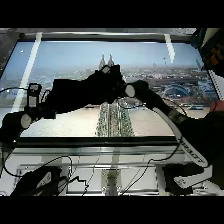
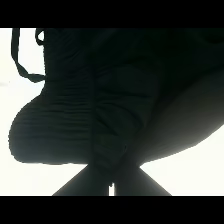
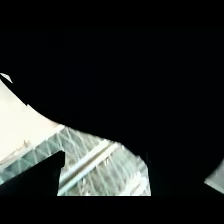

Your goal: Fold the clothes and pants, and hang the long-sleeved shirts on hangers.

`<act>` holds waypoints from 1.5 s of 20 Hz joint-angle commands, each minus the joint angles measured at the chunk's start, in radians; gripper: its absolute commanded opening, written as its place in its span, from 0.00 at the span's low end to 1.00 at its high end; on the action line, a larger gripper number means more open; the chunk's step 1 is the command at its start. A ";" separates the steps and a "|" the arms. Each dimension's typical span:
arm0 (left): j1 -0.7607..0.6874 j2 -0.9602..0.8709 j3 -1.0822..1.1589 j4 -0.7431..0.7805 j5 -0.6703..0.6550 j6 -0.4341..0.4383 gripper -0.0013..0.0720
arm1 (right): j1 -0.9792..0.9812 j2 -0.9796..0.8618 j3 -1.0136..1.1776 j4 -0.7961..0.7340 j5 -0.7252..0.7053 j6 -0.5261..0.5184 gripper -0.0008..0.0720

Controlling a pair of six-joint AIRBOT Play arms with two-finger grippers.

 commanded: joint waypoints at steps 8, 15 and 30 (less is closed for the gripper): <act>0.001 -0.016 -0.002 -0.006 0.014 0.001 0.05 | 0.066 -0.275 0.213 -0.084 -0.104 -0.067 0.77; 0.001 -0.038 -0.002 -0.018 0.051 0.001 0.05 | 0.063 -0.314 0.215 -0.092 -0.211 -0.083 0.52; 0.052 0.000 0.034 -0.029 0.535 -0.042 0.05 | -0.191 -0.093 0.448 -0.113 -0.078 0.059 0.02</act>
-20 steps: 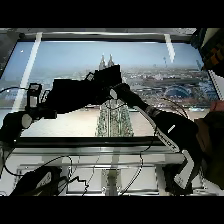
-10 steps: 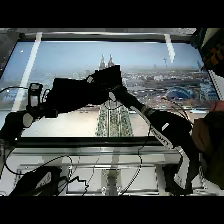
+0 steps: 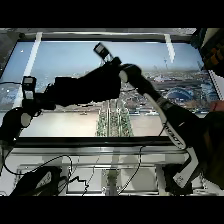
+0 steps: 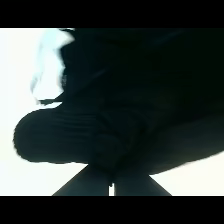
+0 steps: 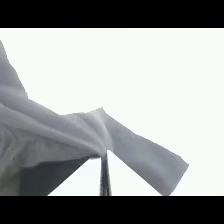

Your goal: Fold the clothes and pants, and hang the long-sleeved shirts on hangers.

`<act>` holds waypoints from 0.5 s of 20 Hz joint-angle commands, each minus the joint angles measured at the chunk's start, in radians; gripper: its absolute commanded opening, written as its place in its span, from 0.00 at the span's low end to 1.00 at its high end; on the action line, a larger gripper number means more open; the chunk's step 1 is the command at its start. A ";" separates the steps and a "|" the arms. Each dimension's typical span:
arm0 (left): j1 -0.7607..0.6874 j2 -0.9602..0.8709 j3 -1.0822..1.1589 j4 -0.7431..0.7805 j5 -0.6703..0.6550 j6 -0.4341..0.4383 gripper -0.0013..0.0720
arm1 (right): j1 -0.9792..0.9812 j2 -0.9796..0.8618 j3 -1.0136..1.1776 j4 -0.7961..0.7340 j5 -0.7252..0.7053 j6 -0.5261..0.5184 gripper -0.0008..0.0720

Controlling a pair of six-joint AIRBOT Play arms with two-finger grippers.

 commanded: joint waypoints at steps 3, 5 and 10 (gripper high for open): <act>0.095 0.075 0.030 0.000 0.478 -0.210 0.05 | -0.227 0.228 0.036 0.002 0.234 0.069 0.02; 0.104 0.124 0.032 0.000 0.622 -0.317 0.05 | -0.286 0.322 0.036 0.003 0.277 0.069 0.02; 0.037 0.267 0.032 0.001 0.817 -0.435 0.05 | -0.295 0.509 0.036 0.024 0.215 0.068 0.02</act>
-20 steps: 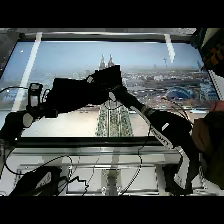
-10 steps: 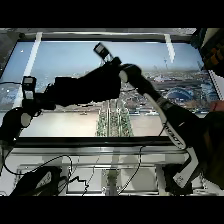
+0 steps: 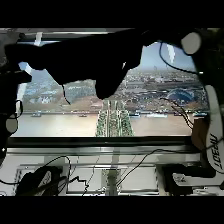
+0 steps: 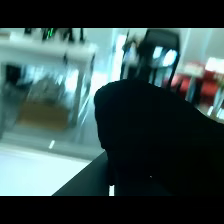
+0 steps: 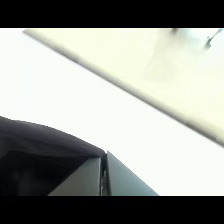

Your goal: Fold the clothes and pants, and hang the long-sleeved shirts on hangers.

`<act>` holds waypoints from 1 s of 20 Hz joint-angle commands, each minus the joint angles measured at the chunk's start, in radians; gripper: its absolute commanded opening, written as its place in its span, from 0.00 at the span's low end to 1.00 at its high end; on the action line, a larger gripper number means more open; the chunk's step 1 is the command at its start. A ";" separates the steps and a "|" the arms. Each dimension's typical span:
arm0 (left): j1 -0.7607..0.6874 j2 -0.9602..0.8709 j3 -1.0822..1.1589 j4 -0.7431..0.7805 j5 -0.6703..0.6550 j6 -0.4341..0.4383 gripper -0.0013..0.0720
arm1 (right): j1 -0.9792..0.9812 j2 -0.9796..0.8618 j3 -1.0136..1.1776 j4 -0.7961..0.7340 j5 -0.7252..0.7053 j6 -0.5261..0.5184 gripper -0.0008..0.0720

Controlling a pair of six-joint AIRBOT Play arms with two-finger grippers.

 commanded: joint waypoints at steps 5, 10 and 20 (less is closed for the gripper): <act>-0.053 0.160 0.002 -0.008 0.107 -0.081 0.05 | -0.006 0.116 0.001 0.012 -0.055 0.003 0.02; -0.027 0.093 0.000 0.031 -0.407 -0.077 0.05 | 0.001 -0.056 0.001 0.174 -0.075 0.005 0.02; -0.007 -0.087 0.000 0.233 -0.396 -0.078 0.05 | 0.217 -0.396 0.001 0.247 -0.489 0.004 0.02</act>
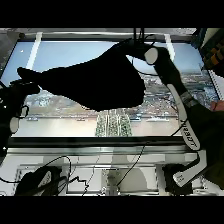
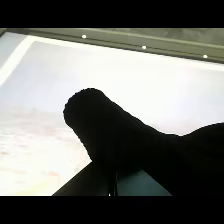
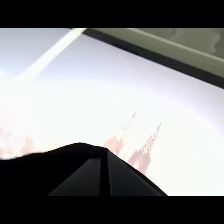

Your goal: Fold the clothes and pants, and hang the long-sleeved shirts on hangers.

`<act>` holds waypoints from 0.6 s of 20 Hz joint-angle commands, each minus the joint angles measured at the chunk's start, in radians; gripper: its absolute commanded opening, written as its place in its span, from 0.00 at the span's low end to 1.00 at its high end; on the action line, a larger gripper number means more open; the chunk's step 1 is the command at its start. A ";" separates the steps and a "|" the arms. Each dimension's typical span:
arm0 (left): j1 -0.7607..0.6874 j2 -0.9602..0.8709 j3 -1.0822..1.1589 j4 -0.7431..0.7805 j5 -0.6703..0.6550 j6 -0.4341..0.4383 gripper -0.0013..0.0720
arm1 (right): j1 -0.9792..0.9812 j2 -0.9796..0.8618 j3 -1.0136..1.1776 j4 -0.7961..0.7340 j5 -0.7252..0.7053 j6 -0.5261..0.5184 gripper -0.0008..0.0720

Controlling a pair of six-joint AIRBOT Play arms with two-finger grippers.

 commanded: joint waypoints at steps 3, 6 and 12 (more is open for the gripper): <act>0.066 -0.040 -0.001 0.027 0.035 0.000 0.05 | 0.033 -0.053 0.001 0.005 -0.217 0.000 0.62; 0.131 -0.043 -0.001 0.027 0.027 0.000 0.05 | -0.055 -0.020 0.001 0.003 0.059 0.001 0.61; 0.301 -0.064 -0.001 0.027 0.013 -0.001 0.05 | -0.248 0.022 -0.023 0.027 0.948 0.024 0.27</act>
